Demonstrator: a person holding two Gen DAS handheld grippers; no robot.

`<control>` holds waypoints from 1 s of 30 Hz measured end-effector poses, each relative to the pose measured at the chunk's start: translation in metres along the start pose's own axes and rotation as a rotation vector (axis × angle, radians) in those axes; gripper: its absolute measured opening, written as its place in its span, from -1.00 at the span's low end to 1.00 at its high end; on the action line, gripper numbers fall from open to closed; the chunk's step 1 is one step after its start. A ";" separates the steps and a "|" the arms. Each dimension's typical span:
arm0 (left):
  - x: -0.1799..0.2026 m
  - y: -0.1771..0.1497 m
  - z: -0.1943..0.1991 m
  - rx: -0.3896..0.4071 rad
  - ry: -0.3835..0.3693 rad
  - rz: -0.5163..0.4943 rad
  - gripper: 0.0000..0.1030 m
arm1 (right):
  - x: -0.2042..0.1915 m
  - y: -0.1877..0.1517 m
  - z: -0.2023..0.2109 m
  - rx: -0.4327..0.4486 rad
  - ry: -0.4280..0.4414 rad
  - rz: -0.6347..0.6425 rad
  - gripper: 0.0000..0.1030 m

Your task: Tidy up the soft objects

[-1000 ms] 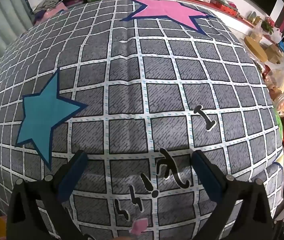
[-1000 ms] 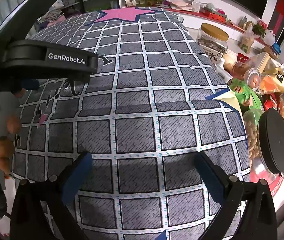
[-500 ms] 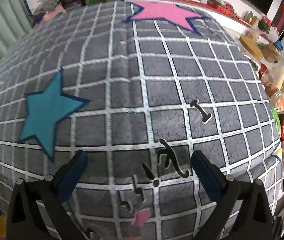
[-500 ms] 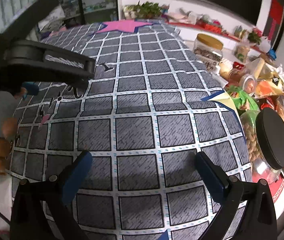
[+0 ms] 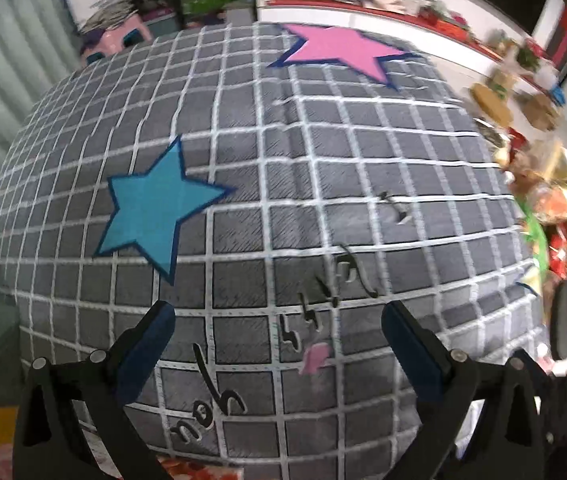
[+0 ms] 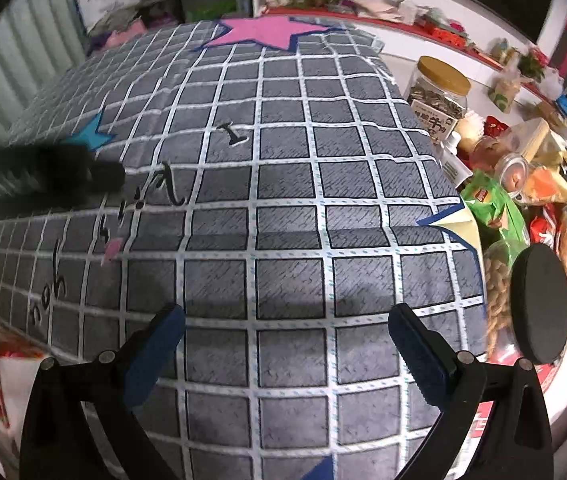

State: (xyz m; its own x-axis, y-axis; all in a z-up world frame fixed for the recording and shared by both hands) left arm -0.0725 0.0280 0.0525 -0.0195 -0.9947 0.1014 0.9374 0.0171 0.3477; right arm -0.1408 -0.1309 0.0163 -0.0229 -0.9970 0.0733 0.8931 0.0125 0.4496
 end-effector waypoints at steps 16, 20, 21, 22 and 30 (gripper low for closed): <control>0.002 -0.027 -0.049 0.260 0.023 0.038 1.00 | -0.005 -0.035 -0.004 0.173 -0.034 -0.024 0.99; 0.000 -0.031 -0.047 0.264 0.022 0.037 1.00 | -0.005 -0.035 -0.004 0.173 -0.034 -0.024 0.99; 0.000 -0.031 -0.047 0.265 0.022 0.037 1.00 | -0.005 -0.035 -0.004 0.173 -0.034 -0.024 0.99; 0.000 -0.031 -0.047 0.265 0.022 0.036 1.00 | -0.005 -0.036 -0.004 0.173 -0.034 -0.024 0.99; 0.000 -0.031 -0.048 0.266 0.022 0.034 1.00 | -0.005 -0.036 -0.004 0.173 -0.034 -0.025 0.99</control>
State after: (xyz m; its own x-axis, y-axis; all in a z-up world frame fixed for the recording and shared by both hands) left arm -0.0846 0.0229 -0.0025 0.0211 -0.9949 0.0983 0.8133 0.0743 0.5771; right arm -0.1706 -0.1266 -0.0037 -0.0622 -0.9941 0.0889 0.8012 0.0033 0.5983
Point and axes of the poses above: each gripper's, at about its wrist camera, not at the fingertips, and z roughly against the way its jaws point, x to its right, y to its top, the point moved 1 cm from there along -z, roughly the way its jaws point, and after that the axes turned 7 degrees about -y, right-handed, at the moved point
